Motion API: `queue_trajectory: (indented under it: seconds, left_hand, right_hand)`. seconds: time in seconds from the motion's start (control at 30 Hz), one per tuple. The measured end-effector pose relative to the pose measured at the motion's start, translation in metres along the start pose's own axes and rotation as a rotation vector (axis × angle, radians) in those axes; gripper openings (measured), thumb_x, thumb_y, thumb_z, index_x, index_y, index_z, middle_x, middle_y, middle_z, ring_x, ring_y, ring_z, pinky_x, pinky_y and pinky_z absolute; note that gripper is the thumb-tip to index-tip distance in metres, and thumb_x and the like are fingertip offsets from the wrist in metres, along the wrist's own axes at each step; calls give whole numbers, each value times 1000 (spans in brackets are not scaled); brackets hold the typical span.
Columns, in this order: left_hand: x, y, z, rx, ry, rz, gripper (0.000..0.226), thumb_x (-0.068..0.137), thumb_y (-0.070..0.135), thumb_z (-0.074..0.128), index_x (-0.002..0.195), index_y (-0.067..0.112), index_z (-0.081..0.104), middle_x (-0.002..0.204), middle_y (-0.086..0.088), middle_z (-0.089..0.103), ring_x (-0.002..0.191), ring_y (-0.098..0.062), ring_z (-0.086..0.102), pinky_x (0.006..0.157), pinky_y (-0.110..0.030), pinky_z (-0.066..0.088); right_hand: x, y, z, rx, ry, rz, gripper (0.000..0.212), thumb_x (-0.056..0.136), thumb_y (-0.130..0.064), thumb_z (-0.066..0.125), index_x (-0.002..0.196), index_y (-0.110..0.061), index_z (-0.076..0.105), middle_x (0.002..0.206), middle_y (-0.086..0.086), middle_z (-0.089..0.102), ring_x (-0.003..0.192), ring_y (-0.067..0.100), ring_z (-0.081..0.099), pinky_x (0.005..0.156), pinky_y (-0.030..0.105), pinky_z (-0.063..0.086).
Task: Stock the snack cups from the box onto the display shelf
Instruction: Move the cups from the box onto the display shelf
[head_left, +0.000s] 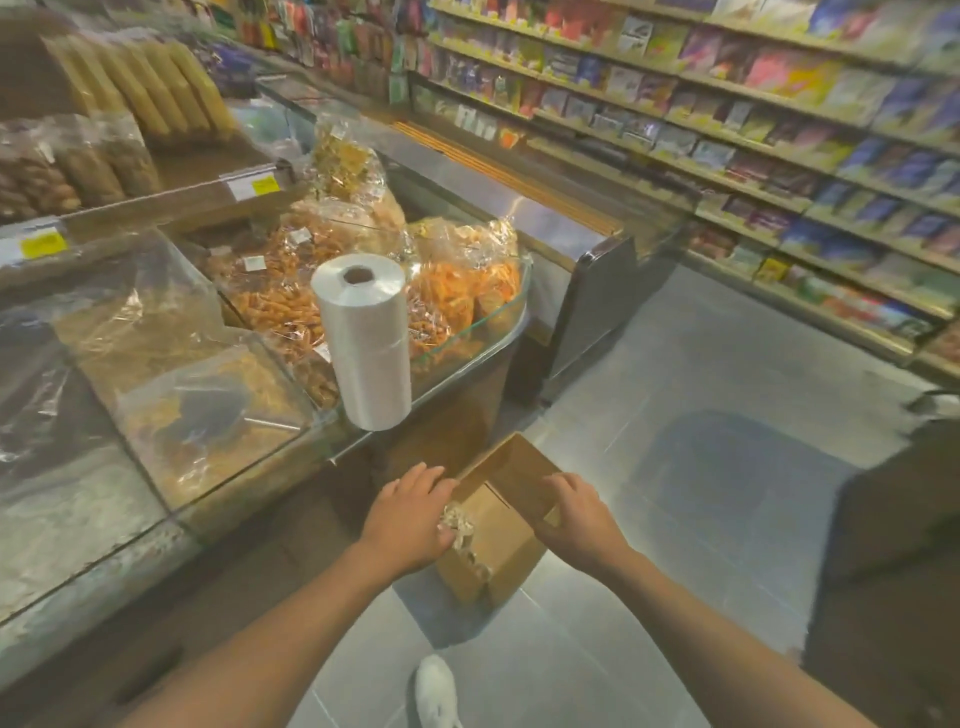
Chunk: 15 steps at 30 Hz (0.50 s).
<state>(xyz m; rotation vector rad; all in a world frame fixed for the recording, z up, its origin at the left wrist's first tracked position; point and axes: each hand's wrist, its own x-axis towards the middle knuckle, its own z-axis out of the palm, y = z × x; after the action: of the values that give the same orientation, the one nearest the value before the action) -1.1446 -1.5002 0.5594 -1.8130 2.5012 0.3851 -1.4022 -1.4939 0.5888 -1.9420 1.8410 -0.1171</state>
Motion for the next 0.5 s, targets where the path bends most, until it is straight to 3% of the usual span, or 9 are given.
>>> queue_trajectory:
  seconds: [0.3, 0.5]
  left_hand:
    - [117, -12, 39, -48, -110, -21, 70, 91, 56, 62, 153, 31, 40, 162, 3, 35, 153, -21, 26, 119, -43, 33]
    - [178, -21, 76, -81, -178, -61, 67, 94, 50, 63, 153, 28, 39, 162, 3, 36, 152, -20, 28, 117, -44, 34]
  right_hand:
    - [101, 59, 1, -8, -78, 90, 58, 93, -35, 66, 146, -21, 47, 147, -1, 47, 131, 19, 46, 105, 27, 43]
    - [179, 84, 33, -10, -175, 79, 64, 87, -39, 64, 146, -22, 46, 149, 0, 47, 133, 22, 45, 110, 38, 44]
